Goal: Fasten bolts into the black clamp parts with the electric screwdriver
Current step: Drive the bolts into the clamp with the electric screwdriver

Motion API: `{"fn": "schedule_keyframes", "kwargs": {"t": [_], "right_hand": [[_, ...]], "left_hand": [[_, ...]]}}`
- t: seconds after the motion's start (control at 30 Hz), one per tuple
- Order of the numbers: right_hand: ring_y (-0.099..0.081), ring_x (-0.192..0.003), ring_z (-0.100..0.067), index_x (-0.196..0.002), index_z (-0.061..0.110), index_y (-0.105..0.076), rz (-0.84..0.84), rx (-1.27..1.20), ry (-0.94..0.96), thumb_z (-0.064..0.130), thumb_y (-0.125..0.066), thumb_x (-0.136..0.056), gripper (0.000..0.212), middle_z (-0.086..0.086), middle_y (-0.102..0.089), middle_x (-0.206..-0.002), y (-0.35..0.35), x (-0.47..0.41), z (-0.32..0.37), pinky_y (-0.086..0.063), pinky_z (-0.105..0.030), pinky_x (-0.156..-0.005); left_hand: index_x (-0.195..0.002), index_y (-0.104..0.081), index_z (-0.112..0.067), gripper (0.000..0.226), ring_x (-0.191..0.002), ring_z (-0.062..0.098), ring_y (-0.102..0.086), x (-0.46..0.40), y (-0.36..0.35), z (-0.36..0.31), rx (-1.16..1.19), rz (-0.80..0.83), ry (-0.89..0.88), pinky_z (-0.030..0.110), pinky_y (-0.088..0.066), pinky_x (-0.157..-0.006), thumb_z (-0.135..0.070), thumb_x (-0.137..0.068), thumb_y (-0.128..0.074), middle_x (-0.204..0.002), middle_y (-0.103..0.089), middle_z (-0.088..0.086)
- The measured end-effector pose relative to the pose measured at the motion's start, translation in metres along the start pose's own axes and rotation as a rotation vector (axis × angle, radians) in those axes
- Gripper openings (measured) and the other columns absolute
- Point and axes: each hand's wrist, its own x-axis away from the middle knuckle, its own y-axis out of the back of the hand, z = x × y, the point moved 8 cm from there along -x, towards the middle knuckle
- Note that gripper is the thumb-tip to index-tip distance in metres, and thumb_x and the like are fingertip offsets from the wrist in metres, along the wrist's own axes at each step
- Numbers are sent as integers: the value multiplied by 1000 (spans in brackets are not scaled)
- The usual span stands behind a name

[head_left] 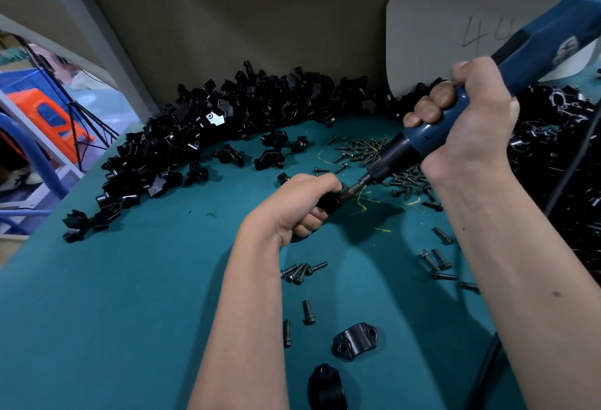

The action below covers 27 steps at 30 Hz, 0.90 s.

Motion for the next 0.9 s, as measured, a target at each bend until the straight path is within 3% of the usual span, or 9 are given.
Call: {"fn": "schedule_keyframes", "kwargs": {"t": [0.33, 0.53, 0.73, 0.9], "right_hand": [[-35, -47, -16, -69, 17, -38, -15, -3, 4, 5, -53, -87, 26, 0, -38, -57, 2, 2, 0, -36, -28, -52], [-34, -48, -15, -69, 18, -40, -21, -46, -49, 7, -52, -91, 27, 1, -36, -59, 4, 2, -6, -36, -27, -52], [-34, -49, -14, -68, 18, -41, -66, -71, -90, 8, -52, -92, 28, 2, -38, -59, 11, 1, -11, -36, -26, -51], [-34, -48, -14, -68, 18, -40, -67, -97, -96, 9, -52, -91, 28, 2, -37, -58, 13, 2, -12, -36, -26, -51]], "left_hand": [[-68, -46, -23, 22, -45, 10, -23, 2, 0, -1, -1, -1, -6, 17, -16, -41, -38, -78, -60, -55, -33, -6], [-66, -44, -23, 32, -40, 7, -22, 3, 1, 0, 74, 25, -6, 14, -16, -38, -28, -95, -55, -55, -31, -6], [-66, -46, -22, 26, -39, 7, -24, 3, 1, 1, 62, 31, 7, 14, -18, -37, -31, -87, -59, -54, -32, -6], [-65, -45, -22, 33, -38, 6, -23, -1, 2, 5, 93, 30, 47, 13, -16, -37, -30, -96, -55, -53, -30, -6]]}}
